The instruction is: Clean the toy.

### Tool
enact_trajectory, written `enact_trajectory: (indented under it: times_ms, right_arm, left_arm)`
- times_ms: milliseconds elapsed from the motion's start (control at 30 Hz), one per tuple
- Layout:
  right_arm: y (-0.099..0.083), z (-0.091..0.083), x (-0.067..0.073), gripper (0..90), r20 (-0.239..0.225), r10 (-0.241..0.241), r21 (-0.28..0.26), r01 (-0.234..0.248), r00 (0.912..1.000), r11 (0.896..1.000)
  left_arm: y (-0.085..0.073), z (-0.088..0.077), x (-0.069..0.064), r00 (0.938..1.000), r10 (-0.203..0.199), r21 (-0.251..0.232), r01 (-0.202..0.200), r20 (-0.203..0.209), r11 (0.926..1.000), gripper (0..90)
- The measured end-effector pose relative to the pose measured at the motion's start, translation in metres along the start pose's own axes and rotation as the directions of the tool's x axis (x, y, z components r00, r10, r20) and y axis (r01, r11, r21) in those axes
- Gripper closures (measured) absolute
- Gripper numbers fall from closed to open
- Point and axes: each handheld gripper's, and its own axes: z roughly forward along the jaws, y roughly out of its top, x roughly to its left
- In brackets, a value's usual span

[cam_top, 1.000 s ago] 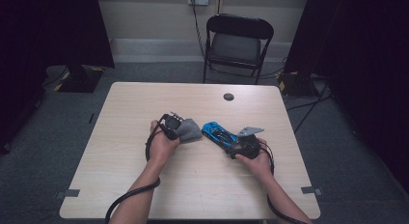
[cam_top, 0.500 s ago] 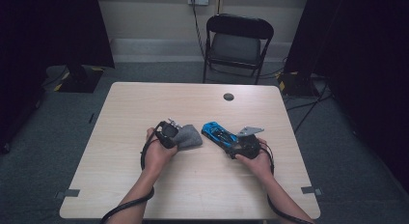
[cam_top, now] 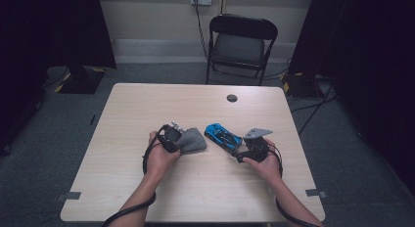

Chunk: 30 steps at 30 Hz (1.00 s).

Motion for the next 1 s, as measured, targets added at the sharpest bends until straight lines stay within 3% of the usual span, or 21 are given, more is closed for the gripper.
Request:
enact_trajectory:
  times_ms: [133,267,300,433,500,733,967,1000]
  right_arm:
    - [0.016,-0.011,-0.001,18.9,0.003,-0.007,-0.039,0.007,1.0,0.999]
    - [0.029,-0.01,-0.002,23.0,-0.011,-0.009,-0.054,0.008,0.9999,0.998]
    - [0.037,-0.003,-0.003,28.1,-0.026,-0.011,-0.041,0.009,0.9996,0.999]
    - [0.048,0.01,-0.004,33.1,-0.05,0.004,-0.036,-0.006,0.9988,0.999]
    - [0.056,0.023,-0.005,33.6,-0.045,-0.005,-0.006,0.005,0.999,1.0]
    - [0.06,0.043,-0.009,38.5,-0.052,0.006,0.052,-0.003,0.9986,0.999]
    - [0.058,0.047,-0.006,45.6,-0.067,0.011,0.047,-0.008,0.9977,0.999]
    - [0.057,0.047,-0.006,46.2,-0.067,0.013,0.04,-0.01,0.9976,0.999]
  left_arm:
    - [-0.001,0.001,0.0,1.0,-0.005,-0.003,0.005,0.001,1.0,68.2]
    - [-0.001,0.002,-0.001,1.0,0.001,-0.001,-0.001,0.0,1.0,68.0]
    - [-0.001,0.002,-0.001,1.0,0.001,-0.001,-0.001,0.0,1.0,67.6]
    - [-0.002,0.002,-0.001,0.9999,-0.008,-0.01,0.008,0.008,0.9999,67.5]
    - [-0.003,0.002,0.001,0.9999,-0.008,-0.017,0.008,0.013,0.9998,67.6]
    - [-0.004,0.002,0.002,0.9997,-0.008,-0.029,0.009,0.024,0.9995,67.0]
    - [-0.003,0.0,0.001,0.9999,0.011,-0.044,-0.011,0.006,0.999,61.4]
    - [-0.002,-0.001,0.002,1.0,-0.005,-0.063,0.006,0.005,0.998,57.1]
